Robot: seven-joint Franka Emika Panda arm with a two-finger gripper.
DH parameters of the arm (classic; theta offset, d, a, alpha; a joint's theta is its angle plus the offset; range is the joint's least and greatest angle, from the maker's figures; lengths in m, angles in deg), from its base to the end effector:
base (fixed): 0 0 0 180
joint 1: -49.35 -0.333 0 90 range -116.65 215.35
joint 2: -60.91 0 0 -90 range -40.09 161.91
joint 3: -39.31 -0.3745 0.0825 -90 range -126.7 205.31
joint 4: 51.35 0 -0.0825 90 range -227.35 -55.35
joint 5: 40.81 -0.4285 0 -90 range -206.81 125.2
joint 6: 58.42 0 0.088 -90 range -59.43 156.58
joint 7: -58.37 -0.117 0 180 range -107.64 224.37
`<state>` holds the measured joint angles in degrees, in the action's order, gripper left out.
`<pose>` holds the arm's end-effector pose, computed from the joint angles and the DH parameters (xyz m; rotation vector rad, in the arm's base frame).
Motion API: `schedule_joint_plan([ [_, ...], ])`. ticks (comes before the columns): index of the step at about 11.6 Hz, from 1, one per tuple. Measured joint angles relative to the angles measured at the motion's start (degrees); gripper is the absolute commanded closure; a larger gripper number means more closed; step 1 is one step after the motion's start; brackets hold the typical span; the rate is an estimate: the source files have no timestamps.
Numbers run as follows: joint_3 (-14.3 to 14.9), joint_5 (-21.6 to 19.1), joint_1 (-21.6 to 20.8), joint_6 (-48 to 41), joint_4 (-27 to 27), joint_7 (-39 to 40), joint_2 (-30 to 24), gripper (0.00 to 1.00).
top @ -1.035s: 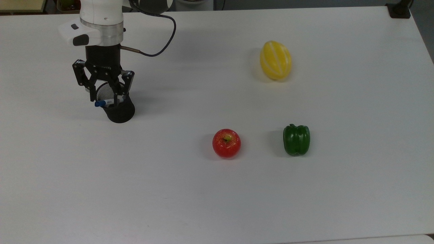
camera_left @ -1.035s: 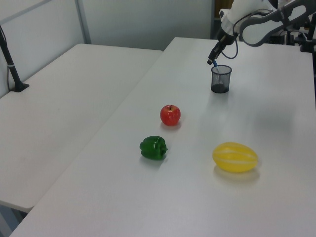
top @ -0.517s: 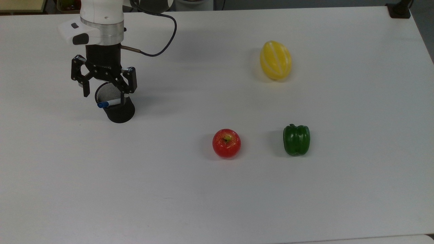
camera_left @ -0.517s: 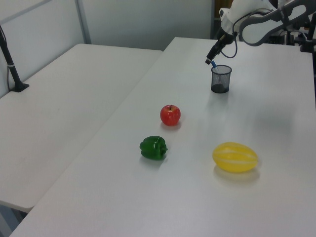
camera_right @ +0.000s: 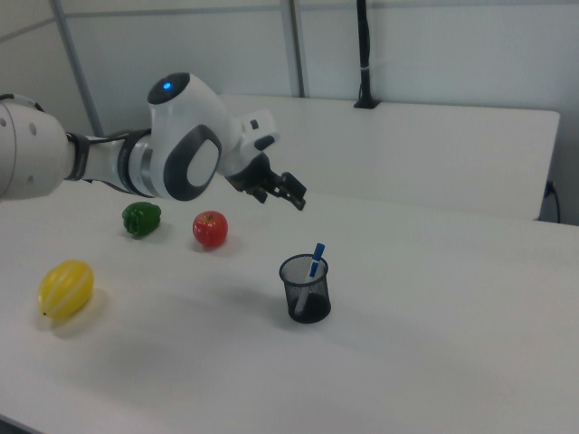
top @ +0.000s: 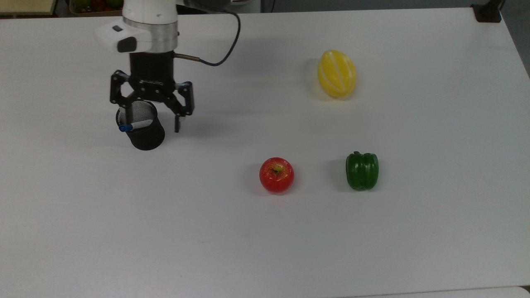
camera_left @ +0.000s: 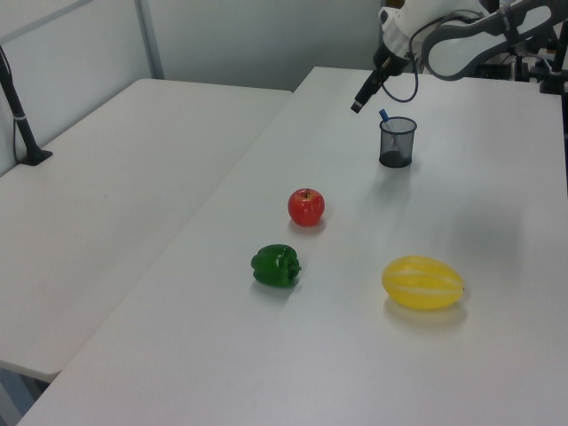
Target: Place marker
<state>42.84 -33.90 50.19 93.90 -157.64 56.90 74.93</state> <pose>0.7172 -0.0485 0.4789 2.9144 -0.0073 0.8311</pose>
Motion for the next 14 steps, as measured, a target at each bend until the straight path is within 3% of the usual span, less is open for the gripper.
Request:
schedule_joint_plan([
  [7,-0.19,0.00,-8.69,-18.54,5.73,-0.32,-2.90,0.00],
  [10,-0.25,0.00,-12.82,-31.99,8.08,-0.63,-6.17,0.00],
  [14,-0.20,0.00,-14.59,-53.19,12.01,-0.64,-11.03,0.00],
])
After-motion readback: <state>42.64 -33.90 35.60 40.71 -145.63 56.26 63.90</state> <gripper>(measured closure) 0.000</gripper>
